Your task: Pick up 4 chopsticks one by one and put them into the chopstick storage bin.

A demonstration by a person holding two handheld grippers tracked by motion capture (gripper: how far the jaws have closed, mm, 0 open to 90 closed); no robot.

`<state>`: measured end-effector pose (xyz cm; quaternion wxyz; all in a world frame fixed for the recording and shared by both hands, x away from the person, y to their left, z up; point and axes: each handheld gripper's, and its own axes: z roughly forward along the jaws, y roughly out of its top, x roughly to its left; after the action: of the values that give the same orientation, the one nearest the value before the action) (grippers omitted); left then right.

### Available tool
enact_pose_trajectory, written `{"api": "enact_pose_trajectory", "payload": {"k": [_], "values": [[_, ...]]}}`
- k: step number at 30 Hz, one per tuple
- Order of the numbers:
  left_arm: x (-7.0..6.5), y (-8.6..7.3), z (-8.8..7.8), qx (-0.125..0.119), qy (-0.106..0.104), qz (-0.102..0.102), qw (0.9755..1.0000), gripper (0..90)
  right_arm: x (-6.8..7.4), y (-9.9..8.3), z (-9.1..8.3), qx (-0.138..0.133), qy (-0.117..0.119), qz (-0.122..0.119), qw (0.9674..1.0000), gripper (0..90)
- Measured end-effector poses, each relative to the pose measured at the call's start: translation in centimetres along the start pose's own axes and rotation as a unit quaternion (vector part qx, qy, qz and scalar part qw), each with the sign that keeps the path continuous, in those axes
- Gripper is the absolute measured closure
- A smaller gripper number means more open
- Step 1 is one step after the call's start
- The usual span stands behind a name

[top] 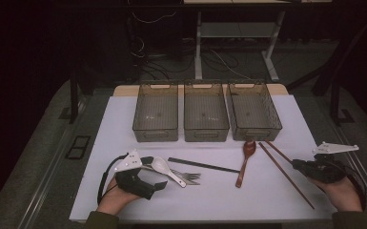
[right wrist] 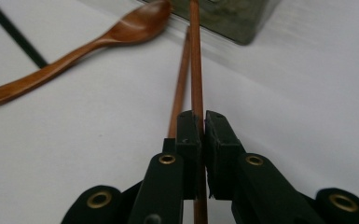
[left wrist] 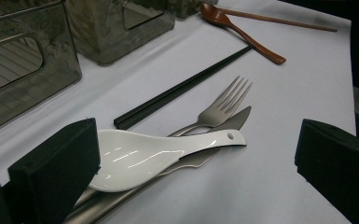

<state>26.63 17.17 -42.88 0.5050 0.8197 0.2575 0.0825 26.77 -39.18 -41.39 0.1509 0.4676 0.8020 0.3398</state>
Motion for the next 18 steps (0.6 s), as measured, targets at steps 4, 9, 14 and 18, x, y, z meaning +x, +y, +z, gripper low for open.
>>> {"api": "enact_pose_trajectory", "payload": {"k": [4,9,14,18], "values": [[-0.1,0.0,0.0,-0.002,-0.004,0.004,1.0000,0.0,0.3,0.2,-0.3,-0.005,0.015,-0.007,0.9998,84.1],[-0.5,-0.1,0.1,0.003,-0.016,0.012,0.9998,0.0,0.8,0.7,-0.3,-0.012,0.035,-0.020,0.9991,84.1],[-0.7,-0.2,0.2,0.003,-0.018,0.005,0.9998,0.0,1.7,1.5,-0.3,-0.024,0.052,-0.031,0.9979,84.1],[-0.6,-0.3,0.2,0.006,-0.015,0.003,0.9999,0.0,2.2,2.0,-0.1,-0.030,0.067,-0.039,0.9965,84.1]]}}
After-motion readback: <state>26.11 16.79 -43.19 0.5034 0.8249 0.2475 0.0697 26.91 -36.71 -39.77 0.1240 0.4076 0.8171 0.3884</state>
